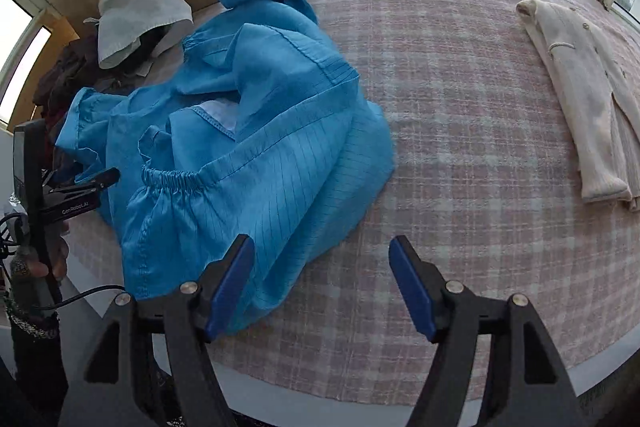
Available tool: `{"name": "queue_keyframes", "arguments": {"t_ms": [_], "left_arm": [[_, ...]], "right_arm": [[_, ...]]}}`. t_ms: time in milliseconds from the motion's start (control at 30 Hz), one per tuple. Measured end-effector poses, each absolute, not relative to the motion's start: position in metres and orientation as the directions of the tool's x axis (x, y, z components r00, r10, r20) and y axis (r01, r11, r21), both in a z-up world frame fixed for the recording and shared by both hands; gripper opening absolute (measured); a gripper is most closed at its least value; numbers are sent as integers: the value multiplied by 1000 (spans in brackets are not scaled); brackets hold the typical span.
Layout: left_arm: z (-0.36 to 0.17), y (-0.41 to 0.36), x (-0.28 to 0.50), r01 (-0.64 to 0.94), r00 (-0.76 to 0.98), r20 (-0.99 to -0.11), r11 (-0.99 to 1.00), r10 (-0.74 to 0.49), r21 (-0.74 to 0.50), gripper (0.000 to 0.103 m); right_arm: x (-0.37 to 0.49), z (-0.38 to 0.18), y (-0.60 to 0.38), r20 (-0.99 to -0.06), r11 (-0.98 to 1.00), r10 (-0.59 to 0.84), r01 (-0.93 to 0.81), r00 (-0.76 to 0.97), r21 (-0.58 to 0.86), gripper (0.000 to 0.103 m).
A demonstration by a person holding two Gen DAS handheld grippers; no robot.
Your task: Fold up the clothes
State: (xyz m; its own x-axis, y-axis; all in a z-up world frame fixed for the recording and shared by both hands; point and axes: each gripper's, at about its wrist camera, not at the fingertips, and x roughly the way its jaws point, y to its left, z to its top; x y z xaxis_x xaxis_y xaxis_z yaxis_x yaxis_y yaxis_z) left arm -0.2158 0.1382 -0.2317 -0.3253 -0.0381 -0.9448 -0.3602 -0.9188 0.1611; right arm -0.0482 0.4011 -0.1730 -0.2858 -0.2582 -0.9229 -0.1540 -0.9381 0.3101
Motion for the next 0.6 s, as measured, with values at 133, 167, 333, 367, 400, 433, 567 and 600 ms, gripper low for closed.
{"name": "queue_keyframes", "arguments": {"t_ms": [133, 167, 333, 367, 400, 433, 567, 600], "left_arm": [[-236, 142, -222, -382, -254, -964, -924, 83, 21, 58], [-231, 141, -223, -383, -254, -962, -924, 100, 5, 35], [-176, 107, -226, -373, -311, -925, -923, 218, -92, 8], [-159, 96, -226, -365, -337, -911, -925, 239, -108, 8], [-140, 84, -225, -356, -370, -895, -928, 250, -112, 7], [-118, 71, -223, -349, -411, -875, -931, 255, -107, 0], [-39, 25, -219, -337, -552, -788, -937, 272, -88, 0], [-25, 18, -219, -347, -574, -768, -934, 283, -85, 1]], "right_arm": [[-63, -204, 360, -917, -924, -318, -137, -239, 357, 68], [-67, -207, 352, -921, -931, -304, -130, -243, 341, 54], [-69, -174, 359, -865, -899, -342, -141, -366, 415, 3], [-66, -155, 367, -856, -906, -312, -143, -412, 399, 3], [-61, -134, 377, -839, -906, -290, -152, -460, 396, 3], [-55, -112, 390, -817, -901, -273, -163, -508, 403, 3], [-21, -38, 443, -731, -878, -173, -234, -660, 418, 3], [-11, -22, 457, -710, -870, -142, -254, -690, 422, 3]]}}
